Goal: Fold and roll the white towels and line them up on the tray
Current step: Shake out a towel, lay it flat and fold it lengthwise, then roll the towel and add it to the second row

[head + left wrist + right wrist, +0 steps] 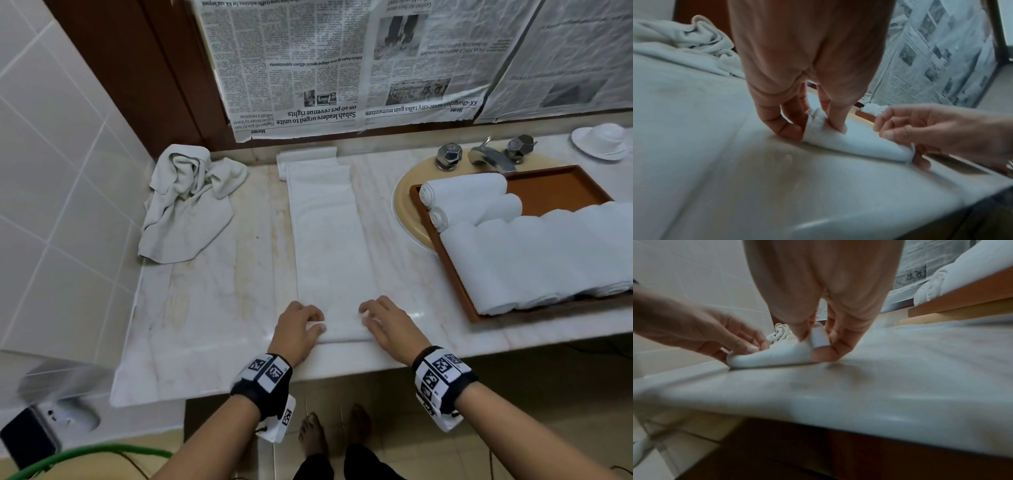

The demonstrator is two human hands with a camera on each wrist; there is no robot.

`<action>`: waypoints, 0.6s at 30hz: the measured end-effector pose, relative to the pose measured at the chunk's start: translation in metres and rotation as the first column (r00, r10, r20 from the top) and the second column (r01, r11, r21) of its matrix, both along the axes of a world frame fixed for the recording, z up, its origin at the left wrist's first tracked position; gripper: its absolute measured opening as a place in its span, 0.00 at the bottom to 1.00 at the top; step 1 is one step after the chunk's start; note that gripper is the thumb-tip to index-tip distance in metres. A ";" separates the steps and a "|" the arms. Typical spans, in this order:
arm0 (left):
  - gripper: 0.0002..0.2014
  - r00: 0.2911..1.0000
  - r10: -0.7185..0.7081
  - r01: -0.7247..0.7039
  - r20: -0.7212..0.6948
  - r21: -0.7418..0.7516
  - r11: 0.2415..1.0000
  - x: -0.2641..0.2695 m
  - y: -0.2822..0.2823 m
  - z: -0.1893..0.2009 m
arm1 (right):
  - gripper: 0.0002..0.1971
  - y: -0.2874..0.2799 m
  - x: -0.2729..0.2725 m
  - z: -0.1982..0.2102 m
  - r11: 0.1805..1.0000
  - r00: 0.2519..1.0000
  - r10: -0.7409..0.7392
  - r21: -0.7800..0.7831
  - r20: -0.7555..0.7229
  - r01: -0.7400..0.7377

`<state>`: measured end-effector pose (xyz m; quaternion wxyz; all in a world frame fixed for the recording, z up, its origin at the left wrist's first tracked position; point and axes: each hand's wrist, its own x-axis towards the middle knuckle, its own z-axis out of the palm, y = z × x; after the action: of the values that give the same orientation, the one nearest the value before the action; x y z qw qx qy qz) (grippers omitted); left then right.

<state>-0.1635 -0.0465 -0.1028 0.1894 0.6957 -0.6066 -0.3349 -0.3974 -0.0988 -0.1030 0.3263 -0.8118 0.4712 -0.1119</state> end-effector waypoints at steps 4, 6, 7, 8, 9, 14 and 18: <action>0.08 0.996 0.017 -0.005 0.087 -0.138 0.990 -0.006 0.012 -0.010 | 0.11 0.006 -0.009 -0.009 0.977 0.987 0.150 -0.142 -0.058 -0.157; 0.09 0.981 -0.007 0.047 0.196 -0.200 0.979 -0.009 0.019 -0.015 | 0.06 0.006 -0.009 -0.011 0.960 0.986 0.126 -0.238 -0.105 -0.148; 0.10 0.968 -0.016 0.072 0.250 -0.214 0.974 -0.010 0.021 -0.015 | 0.07 0.006 -0.007 -0.011 0.941 0.982 0.107 -0.302 -0.156 -0.150; 0.12 0.953 -0.022 0.090 0.301 -0.214 0.973 -0.012 0.023 -0.014 | 0.09 0.007 -0.003 -0.012 0.912 0.969 0.111 -0.364 -0.223 -0.188; 0.12 0.937 -0.024 0.105 0.350 -0.216 0.971 -0.014 0.025 -0.012 | 0.10 0.008 -0.001 -0.011 0.875 0.952 0.110 -0.426 -0.284 -0.228; 0.16 0.909 -0.084 0.159 0.409 -0.152 0.976 -0.014 0.032 -0.008 | 0.10 0.018 0.004 -0.009 0.845 0.922 0.115 -0.451 -0.370 -0.286; 0.15 0.892 -0.086 0.168 0.443 -0.150 0.974 -0.018 0.027 -0.007 | 0.07 0.014 0.009 -0.007 0.855 0.908 0.085 -0.438 -0.410 -0.278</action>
<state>-0.1815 -0.0190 -0.1093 0.0908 0.6908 -0.7062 -0.1255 -0.3880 -0.0843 -0.1102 0.0245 -0.9150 0.4011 -0.0372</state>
